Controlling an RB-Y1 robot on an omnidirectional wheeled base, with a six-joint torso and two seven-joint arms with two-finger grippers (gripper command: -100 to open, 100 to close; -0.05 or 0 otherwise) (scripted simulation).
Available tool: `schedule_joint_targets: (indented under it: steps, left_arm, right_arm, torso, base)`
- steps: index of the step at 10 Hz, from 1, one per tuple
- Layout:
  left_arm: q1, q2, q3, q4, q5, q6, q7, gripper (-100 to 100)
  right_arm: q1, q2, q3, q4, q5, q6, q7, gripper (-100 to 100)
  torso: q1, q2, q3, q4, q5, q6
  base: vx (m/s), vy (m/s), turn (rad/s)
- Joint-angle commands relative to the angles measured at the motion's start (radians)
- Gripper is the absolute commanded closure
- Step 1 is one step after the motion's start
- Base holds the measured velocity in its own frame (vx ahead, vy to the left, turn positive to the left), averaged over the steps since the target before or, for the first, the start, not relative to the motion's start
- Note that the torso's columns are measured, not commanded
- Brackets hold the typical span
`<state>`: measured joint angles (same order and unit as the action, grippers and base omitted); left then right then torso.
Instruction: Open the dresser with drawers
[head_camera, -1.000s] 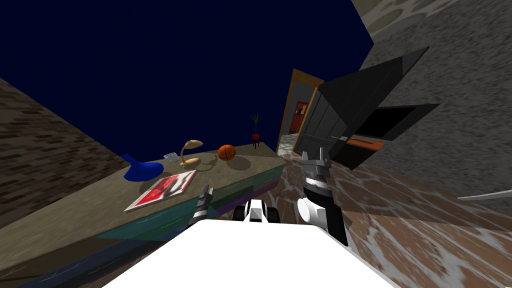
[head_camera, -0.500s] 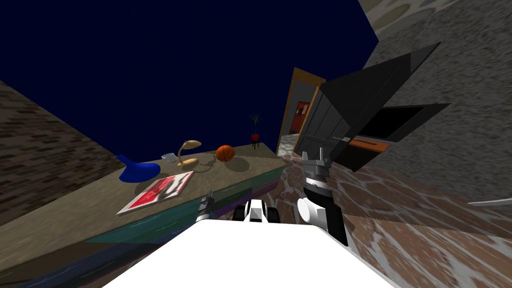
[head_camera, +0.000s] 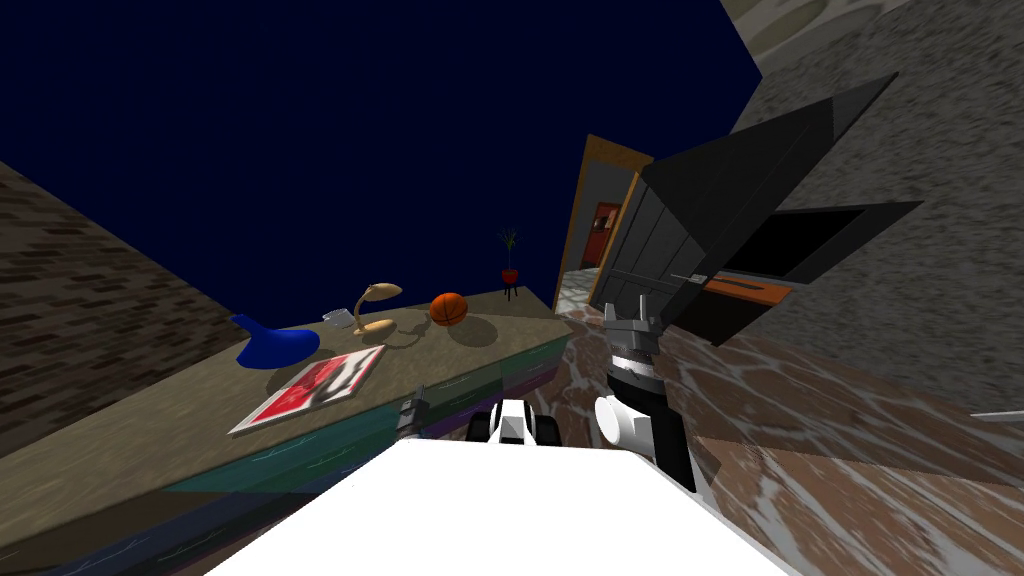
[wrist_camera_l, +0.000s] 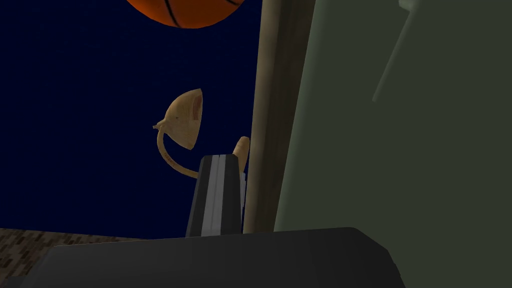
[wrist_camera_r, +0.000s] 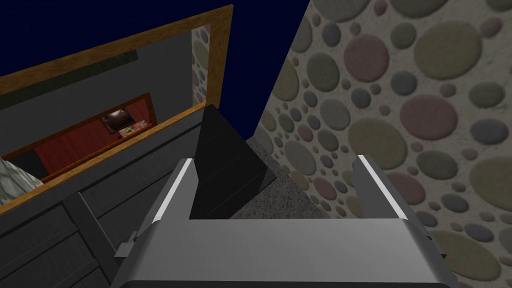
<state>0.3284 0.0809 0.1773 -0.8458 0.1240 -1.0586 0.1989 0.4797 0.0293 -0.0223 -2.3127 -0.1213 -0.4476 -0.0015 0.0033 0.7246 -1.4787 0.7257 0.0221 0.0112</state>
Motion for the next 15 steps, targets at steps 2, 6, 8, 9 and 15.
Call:
schedule_joint_targets:
  steps: [2,6,8,9,15]
  left_arm:
    - [0.000,-0.061,-0.021,0.012,-0.009,0.017,-0.007,-100]
    - [-0.008,-0.061,-0.021,0.056,-0.009,-0.013,-0.007,-100]
    - [0.000,-0.061,-0.021,0.039,-0.009,0.005,-0.007,-100]
    - [0.000,-0.061,-0.021,0.039,-0.009,0.017,-0.007,-100]
    - [-0.018,-0.109,-0.014,0.044,-0.002,0.041,-0.007,-100]
  right_arm:
    - [0.000,0.000,0.000,0.000,0.000,0.000,0.000,0]
    - [0.000,0.000,0.000,0.000,0.000,0.000,0.000,0]
    - [0.000,0.000,0.000,0.000,0.000,0.000,0.000,0]
    - [0.000,0.000,0.000,0.000,0.000,0.000,0.000,0]
    - [0.000,0.000,0.000,0.000,0.000,0.000,0.000,0]
  torso:
    - [-0.003,0.000,0.001,-0.001,0.002,0.001]
    - [0.003,-0.007,-0.002,-0.005,0.008,0.004]
    - [-0.001,-0.002,-0.001,-0.001,0.001,0.001]
    - [-0.002,0.002,-0.001,0.004,-0.009,-0.004]
    - [-0.003,0.015,0.004,0.013,-0.022,-0.011]
  base:
    - [0.004,-0.009,0.027]
    - [0.005,-0.002,-0.003]
    - [0.000,-0.017,-0.028]
    - [0.006,-0.048,-0.035]
    - [0.014,-0.021,0.010]
